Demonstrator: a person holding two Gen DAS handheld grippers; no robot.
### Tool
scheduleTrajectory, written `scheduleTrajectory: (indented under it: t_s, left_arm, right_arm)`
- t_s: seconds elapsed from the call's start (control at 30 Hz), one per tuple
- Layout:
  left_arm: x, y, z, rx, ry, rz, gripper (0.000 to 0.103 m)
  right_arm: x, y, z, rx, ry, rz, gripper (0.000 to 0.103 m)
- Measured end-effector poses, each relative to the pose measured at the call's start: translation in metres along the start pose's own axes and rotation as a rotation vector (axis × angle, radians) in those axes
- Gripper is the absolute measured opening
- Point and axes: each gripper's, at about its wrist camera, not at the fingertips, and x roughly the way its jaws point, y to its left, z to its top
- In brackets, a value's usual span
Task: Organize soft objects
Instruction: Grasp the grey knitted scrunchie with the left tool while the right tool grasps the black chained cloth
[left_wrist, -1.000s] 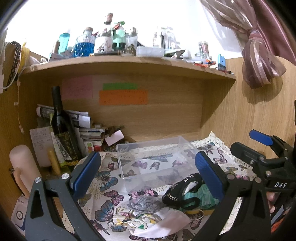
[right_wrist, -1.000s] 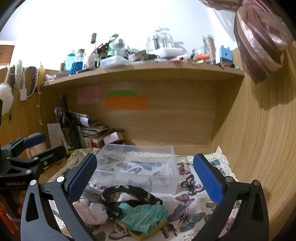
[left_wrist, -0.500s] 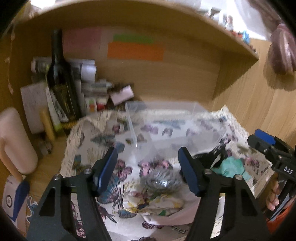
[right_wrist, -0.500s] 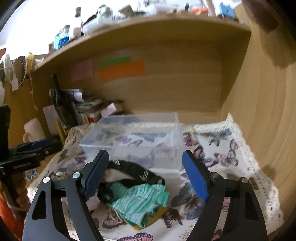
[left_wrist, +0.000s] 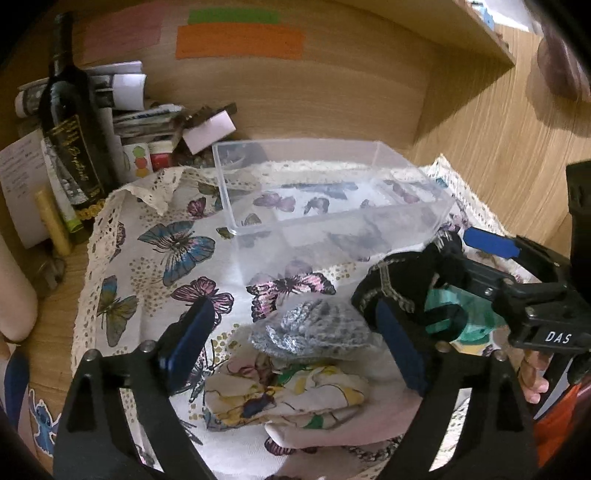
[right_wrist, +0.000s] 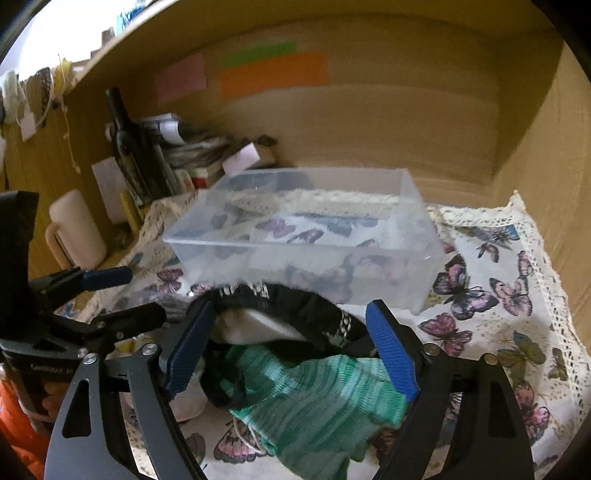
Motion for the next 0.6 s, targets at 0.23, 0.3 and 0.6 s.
scheduleTrajectory:
  t_s: [0.23, 0.3, 0.6]
  left_arm:
    - [0.026, 0.01, -0.006, -0.033, 0.103, -0.051, 0.077]
    - [0.028, 0.012, -0.007, -0.046, 0.113, -0.081, 0.06]
    - [0.013, 0.01, -0.005, -0.048, 0.043, -0.104, 0.024]
  right_arm:
    - [0.024, 0.003, -0.002, -0.02, 0.067, -0.008, 0.062]
    - [0.028, 0.003, -0.002, -0.023, 0.072, -0.011, 0.045]
    - [0.02, 0.002, 0.001, -0.024, 0.027, -0.026, 0.019]
